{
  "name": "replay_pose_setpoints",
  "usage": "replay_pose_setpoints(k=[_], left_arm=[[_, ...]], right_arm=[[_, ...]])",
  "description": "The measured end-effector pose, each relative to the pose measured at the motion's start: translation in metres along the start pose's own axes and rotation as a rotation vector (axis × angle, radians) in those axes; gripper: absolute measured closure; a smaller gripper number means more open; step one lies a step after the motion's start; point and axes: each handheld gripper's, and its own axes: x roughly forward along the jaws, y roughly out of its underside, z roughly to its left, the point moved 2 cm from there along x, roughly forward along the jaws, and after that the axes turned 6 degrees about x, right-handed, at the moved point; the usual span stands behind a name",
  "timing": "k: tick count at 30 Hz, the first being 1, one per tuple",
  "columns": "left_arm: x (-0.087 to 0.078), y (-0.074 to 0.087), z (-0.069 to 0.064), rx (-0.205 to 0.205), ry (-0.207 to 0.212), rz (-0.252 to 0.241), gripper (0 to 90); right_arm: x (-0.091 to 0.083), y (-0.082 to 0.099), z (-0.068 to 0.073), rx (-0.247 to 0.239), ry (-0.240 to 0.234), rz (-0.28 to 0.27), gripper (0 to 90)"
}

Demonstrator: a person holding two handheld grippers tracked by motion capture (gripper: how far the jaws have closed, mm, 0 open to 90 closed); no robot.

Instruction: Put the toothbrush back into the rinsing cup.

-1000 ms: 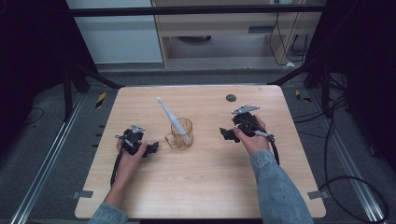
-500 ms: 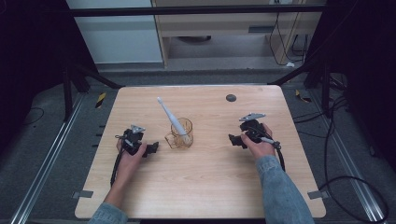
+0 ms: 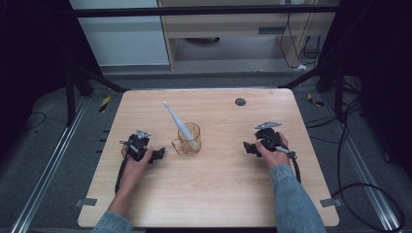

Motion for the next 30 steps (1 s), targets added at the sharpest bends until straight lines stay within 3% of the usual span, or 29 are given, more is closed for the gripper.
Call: replay_pose_setpoints(k=[30], left_arm=[[0.0,0.0,0.0,0.001,0.001,0.0,0.0]], right_arm=[[0.013,0.007,-0.023,0.103,0.035,-0.036,9.4]])
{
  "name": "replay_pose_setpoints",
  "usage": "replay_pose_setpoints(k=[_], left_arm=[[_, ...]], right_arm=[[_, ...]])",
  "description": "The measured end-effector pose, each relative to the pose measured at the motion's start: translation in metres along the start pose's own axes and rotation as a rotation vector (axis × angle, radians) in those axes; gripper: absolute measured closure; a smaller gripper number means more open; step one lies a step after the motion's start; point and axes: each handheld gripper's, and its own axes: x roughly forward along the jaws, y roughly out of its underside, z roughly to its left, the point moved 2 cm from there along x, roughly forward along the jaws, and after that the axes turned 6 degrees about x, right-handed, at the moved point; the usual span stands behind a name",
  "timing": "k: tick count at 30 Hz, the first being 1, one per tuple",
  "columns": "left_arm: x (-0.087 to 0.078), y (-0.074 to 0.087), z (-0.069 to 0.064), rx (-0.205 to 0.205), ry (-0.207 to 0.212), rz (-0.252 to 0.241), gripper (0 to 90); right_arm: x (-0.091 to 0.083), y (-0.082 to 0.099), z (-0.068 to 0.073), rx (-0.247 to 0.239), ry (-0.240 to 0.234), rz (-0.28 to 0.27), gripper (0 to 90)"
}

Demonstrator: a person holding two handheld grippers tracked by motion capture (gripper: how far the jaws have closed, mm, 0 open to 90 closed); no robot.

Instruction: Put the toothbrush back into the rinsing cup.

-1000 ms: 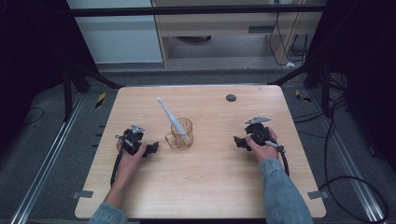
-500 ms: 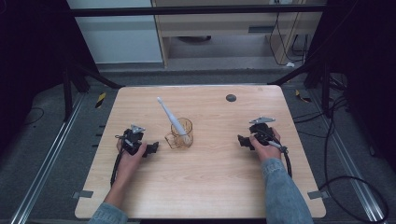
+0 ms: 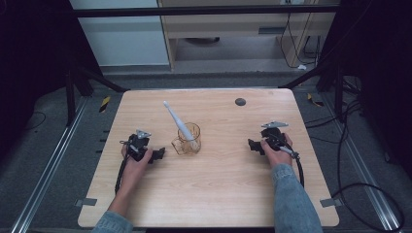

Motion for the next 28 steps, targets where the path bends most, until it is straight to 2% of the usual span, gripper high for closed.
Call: replay_pose_setpoints(k=[11,14,20,24,25,28], left_arm=[[0.0,0.0,0.0,0.0,0.0,0.0,0.0],[0.0,0.0,0.0,0.0,0.0,0.0,0.0],[0.0,0.0,0.0,0.001,0.0,0.0,0.0],[0.0,0.0,0.0,0.001,0.0,0.0,0.0],[0.0,0.0,0.0,0.002,0.0,0.0,0.0],[0.0,0.0,0.0,0.002,0.001,0.0,0.0]], right_arm=[[0.01,0.005,-0.003,0.024,0.02,0.028,6.1],[0.013,0.007,-0.003,0.004,0.037,0.02,4.6],[0.015,0.006,-0.005,-0.009,0.026,0.024,2.3],[0.015,0.007,-0.004,0.011,0.046,0.026,0.2],[0.015,0.006,-0.003,0.039,0.07,0.025,0.2],[0.015,0.007,-0.002,0.049,0.08,0.024,0.3]])
